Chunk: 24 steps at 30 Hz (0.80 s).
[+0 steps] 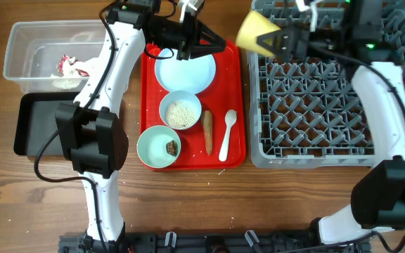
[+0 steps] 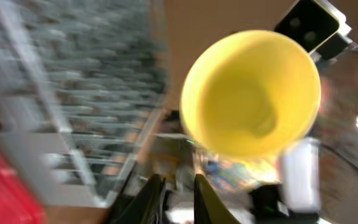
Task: Sort waste into correct bins and load items into the dishwasher rack
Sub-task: 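Lower the yellow cup into the dish rack with the right gripper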
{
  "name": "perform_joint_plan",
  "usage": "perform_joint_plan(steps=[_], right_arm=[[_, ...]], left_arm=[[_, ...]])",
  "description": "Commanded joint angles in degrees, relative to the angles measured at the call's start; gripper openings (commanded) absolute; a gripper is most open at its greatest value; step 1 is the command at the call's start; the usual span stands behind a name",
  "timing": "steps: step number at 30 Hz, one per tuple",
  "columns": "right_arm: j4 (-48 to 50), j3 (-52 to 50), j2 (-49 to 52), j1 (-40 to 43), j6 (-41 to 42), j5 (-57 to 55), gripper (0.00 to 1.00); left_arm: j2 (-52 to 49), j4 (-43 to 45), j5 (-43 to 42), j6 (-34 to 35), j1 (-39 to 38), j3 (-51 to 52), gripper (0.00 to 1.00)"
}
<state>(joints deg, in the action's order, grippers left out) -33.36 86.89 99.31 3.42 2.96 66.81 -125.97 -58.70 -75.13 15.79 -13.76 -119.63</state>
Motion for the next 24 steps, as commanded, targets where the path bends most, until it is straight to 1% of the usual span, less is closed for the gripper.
perform_joint_plan(steps=[1,3,6,7,10,11,14,16,18,24], right_arm=[[-7.3,0.8,-3.1,1.5,0.9,-15.0,0.52],[-13.5,0.8,-6.2,1.5,1.1,-24.1,0.53],[-23.3,0.8,-11.0,1.5,1.6,-35.7,0.53],[-29.0,0.8,-12.8,1.5,1.7,-41.6,0.53],[-38.9,0.8,-14.3,1.5,2.2,-49.2,0.53],[-43.7,0.7,-14.2,1.5,3.6,-51.7,0.54],[-50.5,0.1,-13.9,1.4,6.8,-55.3,0.54],[-51.3,-2.7,-13.9,0.6,8.7,-57.3,0.54],[-50.1,-6.1,-13.8,-0.1,10.8,-59.3,0.54],[-41.2,-17.4,-12.7,-0.2,12.7,-59.5,0.54]], left_arm=[[0.9,-0.3,21.4,0.1,0.3,-0.3,0.17],[0.9,-1.4,32.4,0.1,0.0,-0.3,0.17],[0.9,-3.5,42.9,0.0,-0.4,-0.3,0.17],[0.9,-4.6,47.6,0.0,-0.6,-0.3,0.16],[0.9,-6.9,59.5,0.0,-0.9,-0.3,0.14],[0.9,-8.0,65.6,0.1,-1.0,-0.3,0.13],[0.9,-8.9,72.4,0.0,-1.1,-0.3,0.13],[0.9,-9.1,75.7,0.0,-1.1,-0.3,0.14],[0.9,-9.1,76.3,0.0,-1.1,-0.3,0.14],[0.9,-9.1,76.3,0.0,-1.1,-0.3,0.15]])
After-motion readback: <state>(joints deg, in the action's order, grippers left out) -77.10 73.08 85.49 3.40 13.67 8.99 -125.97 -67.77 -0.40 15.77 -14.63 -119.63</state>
